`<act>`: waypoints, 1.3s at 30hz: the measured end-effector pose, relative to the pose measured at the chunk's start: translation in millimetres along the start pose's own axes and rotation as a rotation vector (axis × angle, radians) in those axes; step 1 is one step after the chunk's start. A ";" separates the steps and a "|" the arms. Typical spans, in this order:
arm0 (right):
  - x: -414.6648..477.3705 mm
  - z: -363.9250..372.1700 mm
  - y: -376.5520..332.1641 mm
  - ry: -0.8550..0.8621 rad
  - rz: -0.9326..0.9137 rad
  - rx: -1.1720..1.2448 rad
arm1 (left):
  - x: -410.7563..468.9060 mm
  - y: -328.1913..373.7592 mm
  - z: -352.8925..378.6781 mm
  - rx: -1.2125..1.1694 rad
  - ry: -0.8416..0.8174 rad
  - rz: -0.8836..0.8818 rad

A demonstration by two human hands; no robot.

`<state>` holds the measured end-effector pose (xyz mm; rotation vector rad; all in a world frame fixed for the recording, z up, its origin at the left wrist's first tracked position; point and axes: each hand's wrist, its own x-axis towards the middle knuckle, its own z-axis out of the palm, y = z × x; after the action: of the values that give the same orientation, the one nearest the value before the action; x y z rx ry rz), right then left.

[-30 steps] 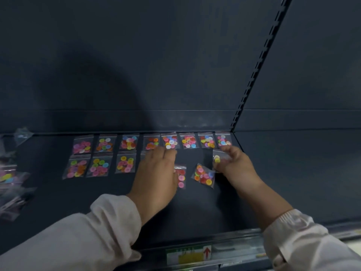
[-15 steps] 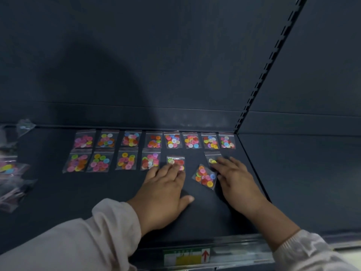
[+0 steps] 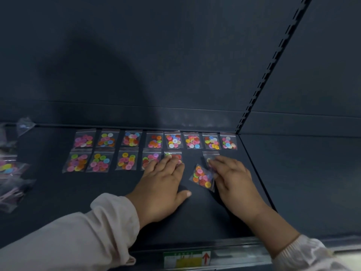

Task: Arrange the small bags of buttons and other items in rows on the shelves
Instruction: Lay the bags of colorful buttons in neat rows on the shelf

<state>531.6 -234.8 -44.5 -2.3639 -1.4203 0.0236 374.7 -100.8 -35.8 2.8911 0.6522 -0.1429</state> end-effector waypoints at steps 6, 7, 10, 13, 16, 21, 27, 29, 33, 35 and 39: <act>-6.5 6.5 -23.9 -0.028 -0.114 -0.119 | -3.0 -0.3 0.6 0.027 0.028 0.034; -7.9 8.4 -25.5 -0.043 -0.127 -0.140 | -3.2 -0.4 0.5 0.023 0.035 0.034; -10.9 10.6 -26.5 -0.128 -0.196 -0.085 | -6.5 -0.1 -0.5 0.021 0.105 0.077; -12.5 6.1 -23.5 -0.209 -0.287 0.038 | -13.2 4.8 -2.7 -0.005 0.150 0.180; -16.8 3.7 -20.5 -0.122 -0.252 0.039 | -19.9 8.4 3.0 -0.029 0.134 0.248; -25.3 6.9 -22.7 -0.093 -0.155 -0.232 | -27.3 3.2 17.6 0.089 0.060 0.241; -27.5 5.7 -28.1 -0.085 -0.093 -0.282 | -31.3 10.7 23.3 0.097 0.171 0.244; -30.2 2.3 -32.8 -0.046 -0.080 -0.213 | -31.1 14.1 22.5 0.092 0.208 0.230; -39.3 5.2 -43.9 -0.052 -0.137 -0.147 | -30.0 14.0 21.1 0.044 0.267 0.153; -41.9 10.7 -45.4 -0.110 -0.144 -0.191 | -28.3 8.1 18.7 0.041 0.294 0.111; -36.4 13.1 -45.5 -0.171 -0.085 -0.243 | -19.8 -2.7 9.3 0.117 0.247 0.057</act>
<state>472.6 -242.8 -48.1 -2.5437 -1.6891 0.0332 355.2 -108.4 -42.7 3.0662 0.6178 0.1933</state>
